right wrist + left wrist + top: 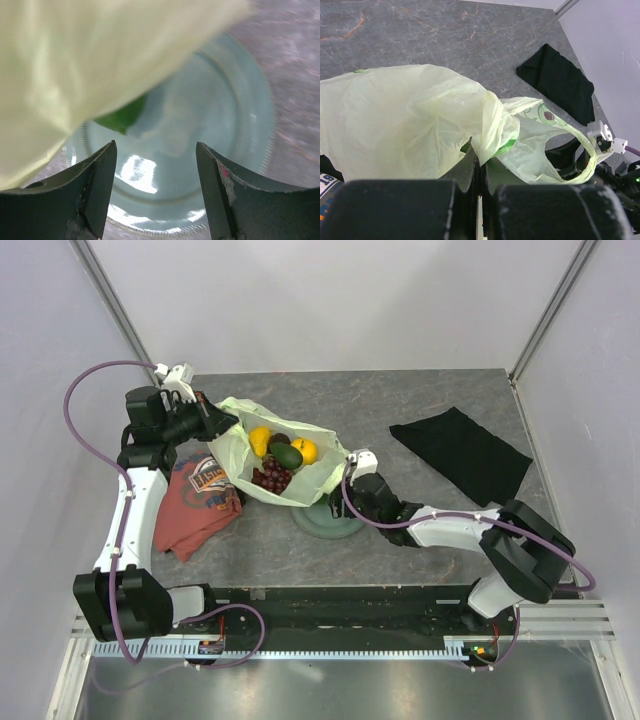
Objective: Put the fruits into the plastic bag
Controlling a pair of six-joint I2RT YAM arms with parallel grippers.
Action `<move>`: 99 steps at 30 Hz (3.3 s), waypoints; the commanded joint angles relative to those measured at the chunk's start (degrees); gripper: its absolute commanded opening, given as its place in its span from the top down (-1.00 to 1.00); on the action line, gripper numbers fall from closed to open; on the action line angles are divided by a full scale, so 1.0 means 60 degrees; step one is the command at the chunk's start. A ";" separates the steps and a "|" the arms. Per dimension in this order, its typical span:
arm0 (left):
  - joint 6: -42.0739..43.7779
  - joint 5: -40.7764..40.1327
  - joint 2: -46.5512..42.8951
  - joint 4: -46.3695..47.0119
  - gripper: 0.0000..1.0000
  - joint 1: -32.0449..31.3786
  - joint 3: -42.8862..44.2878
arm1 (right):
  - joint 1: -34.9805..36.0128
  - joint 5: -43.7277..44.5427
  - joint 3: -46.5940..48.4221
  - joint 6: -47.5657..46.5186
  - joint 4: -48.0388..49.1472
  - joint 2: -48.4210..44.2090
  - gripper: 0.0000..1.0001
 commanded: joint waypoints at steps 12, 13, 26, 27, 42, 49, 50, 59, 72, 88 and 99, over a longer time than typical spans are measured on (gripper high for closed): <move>0.0036 0.0223 0.0028 0.0208 0.97 0.0047 0.0144 | 0.0276 -0.1090 0.1881 -0.1252 0.1427 0.1759 -0.49; 0.0036 0.0238 0.0043 0.0208 0.97 0.0047 0.0144 | 0.0290 -0.1105 0.2027 -0.1282 0.1311 0.1832 -0.49; 0.0036 0.0238 0.0057 0.0222 0.97 0.0106 0.0144 | 0.0349 -0.1237 0.2512 -0.1414 0.1076 0.2755 -0.50; 0.0036 0.0253 0.0057 0.0208 0.97 0.0120 0.0158 | 0.0349 -0.1223 0.2541 -0.1414 0.1076 0.2770 -0.49; 0.0022 0.0267 0.0087 0.0222 0.97 0.0179 0.0144 | 0.0349 -0.1121 0.1941 -0.1502 0.0856 0.1850 0.24; 0.0022 0.0253 0.0087 0.0208 0.97 0.0179 0.0144 | 0.0305 -0.0491 0.1150 -0.1458 0.0168 0.0838 0.24; 0.0022 0.0253 0.0087 0.0208 0.97 0.0165 0.0144 | 0.0290 -0.0461 0.0961 -0.1458 0.0080 0.0750 0.24; 0.0051 0.0209 0.0072 0.0208 0.97 0.0179 0.0129 | -0.0719 -0.0037 0.0564 -0.0755 -0.1061 -0.0305 0.25; 0.0051 0.0238 0.0028 0.0208 0.97 0.0179 0.0129 | -0.2141 0.1442 0.0622 -0.0124 -0.2894 -0.2192 0.27; 0.0036 0.0326 0.0014 0.0252 0.97 0.0179 0.0129 | 0.0009 0.0022 0.2566 -0.1866 -0.1633 -0.3985 0.31; 0.0051 0.0341 0.0028 0.0252 0.97 0.0164 0.0129 | 0.1198 -0.0094 0.6859 -0.1751 -0.4093 0.1475 0.32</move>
